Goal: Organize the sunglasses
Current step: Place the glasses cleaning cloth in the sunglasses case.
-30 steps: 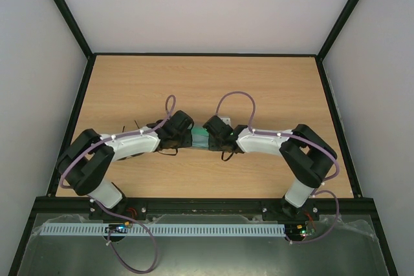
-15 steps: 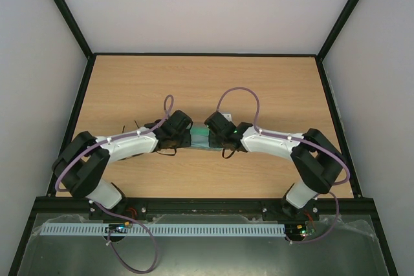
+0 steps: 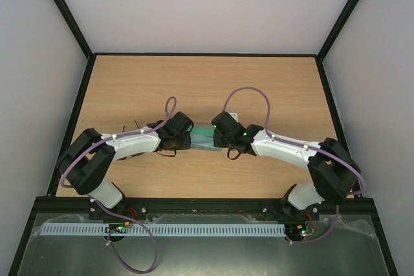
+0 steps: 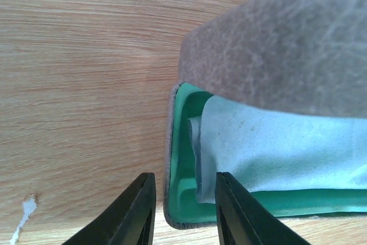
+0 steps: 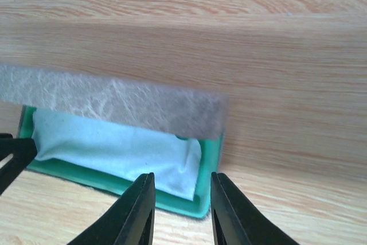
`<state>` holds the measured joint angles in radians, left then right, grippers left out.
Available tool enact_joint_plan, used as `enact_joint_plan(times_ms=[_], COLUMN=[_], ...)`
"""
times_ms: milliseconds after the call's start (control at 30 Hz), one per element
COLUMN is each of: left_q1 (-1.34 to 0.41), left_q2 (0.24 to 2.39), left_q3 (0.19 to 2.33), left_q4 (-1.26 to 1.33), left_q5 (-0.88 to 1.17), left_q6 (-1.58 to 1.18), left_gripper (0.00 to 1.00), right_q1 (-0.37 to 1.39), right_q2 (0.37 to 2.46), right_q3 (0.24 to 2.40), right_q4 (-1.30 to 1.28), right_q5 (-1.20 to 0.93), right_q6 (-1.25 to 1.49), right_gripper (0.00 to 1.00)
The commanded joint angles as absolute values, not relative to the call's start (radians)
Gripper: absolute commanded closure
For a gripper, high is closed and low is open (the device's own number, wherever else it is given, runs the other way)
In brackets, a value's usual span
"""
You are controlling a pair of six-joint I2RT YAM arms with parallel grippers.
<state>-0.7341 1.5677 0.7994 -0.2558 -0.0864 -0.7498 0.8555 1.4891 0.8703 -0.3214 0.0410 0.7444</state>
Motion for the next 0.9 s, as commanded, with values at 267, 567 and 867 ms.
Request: enact_joint_plan(times_ms=[267, 567, 867], left_q1=[-0.714, -0.71, -0.708], left_q2=[1.637, 1.525, 1.307], left_q3=[0.782, 0.785, 0.773], left_q4=[-0.253, -0.292, -0.399], left_q5=[-0.088, -0.079, -0.112], left_q6=[-0.724, -0.741, -0.781], left_gripper=[0.7, 0.57, 0.44], right_q1=[0.85, 0.834, 0.811], right_q2=[1.394, 1.377, 1.36], right_q3=[0.756, 0.749, 0.755], right_q4=[-0.348, -0.341, -0.35], right_q5=[0.055, 0.03, -0.001], right_q6=[0.768, 0.764, 0.746], right_gripper=[0.69, 0.68, 0.67])
